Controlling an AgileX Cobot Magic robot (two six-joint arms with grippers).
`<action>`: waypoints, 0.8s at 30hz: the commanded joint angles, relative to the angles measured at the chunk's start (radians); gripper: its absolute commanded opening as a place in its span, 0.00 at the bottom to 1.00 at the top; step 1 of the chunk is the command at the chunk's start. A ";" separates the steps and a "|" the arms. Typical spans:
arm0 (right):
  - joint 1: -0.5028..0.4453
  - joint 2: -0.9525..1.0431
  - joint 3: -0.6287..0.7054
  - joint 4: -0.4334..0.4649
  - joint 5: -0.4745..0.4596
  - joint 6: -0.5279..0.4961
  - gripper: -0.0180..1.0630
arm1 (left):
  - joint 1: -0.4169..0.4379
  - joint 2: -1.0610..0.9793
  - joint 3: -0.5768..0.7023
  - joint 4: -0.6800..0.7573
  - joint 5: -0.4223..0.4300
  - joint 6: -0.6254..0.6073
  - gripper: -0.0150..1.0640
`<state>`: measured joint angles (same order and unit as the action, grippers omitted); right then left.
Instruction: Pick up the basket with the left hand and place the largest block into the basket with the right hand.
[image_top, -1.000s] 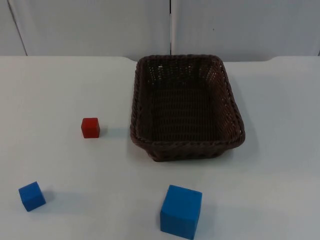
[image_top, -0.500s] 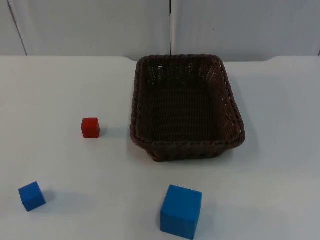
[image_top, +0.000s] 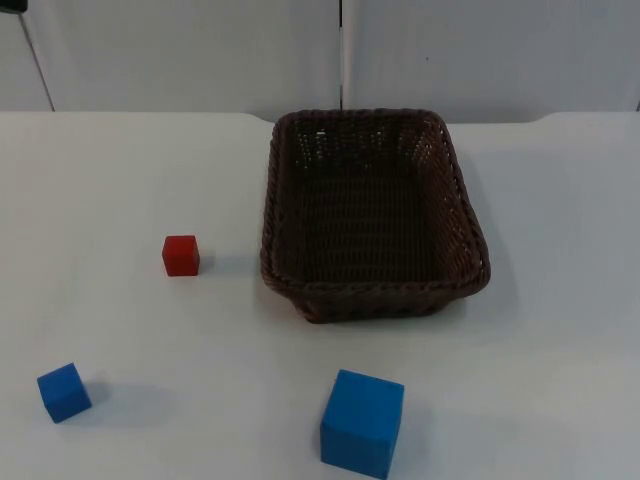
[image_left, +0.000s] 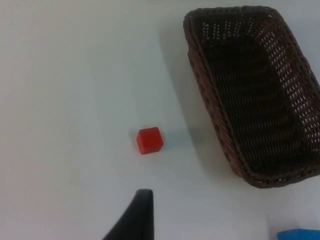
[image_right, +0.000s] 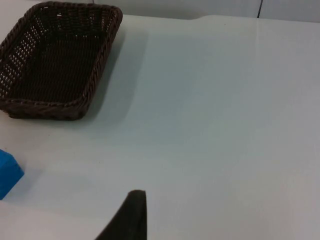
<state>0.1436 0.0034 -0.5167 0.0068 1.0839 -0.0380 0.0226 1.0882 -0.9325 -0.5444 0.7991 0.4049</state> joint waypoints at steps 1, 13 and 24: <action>-0.008 -0.003 0.001 -0.001 -0.005 0.004 0.98 | -0.002 0.028 -0.024 -0.023 -0.005 0.010 0.99; -0.008 -0.003 0.001 -0.001 -0.005 0.004 0.98 | -0.074 0.204 -0.161 -0.007 -0.013 0.017 0.99; -0.008 -0.003 0.001 -0.001 -0.005 0.004 0.98 | -0.154 0.370 -0.236 -0.004 -0.053 0.017 0.99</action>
<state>0.1436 0.0034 -0.5167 0.0068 1.0839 -0.0380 -0.1234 1.4412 -1.1579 -0.5509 0.7618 0.4191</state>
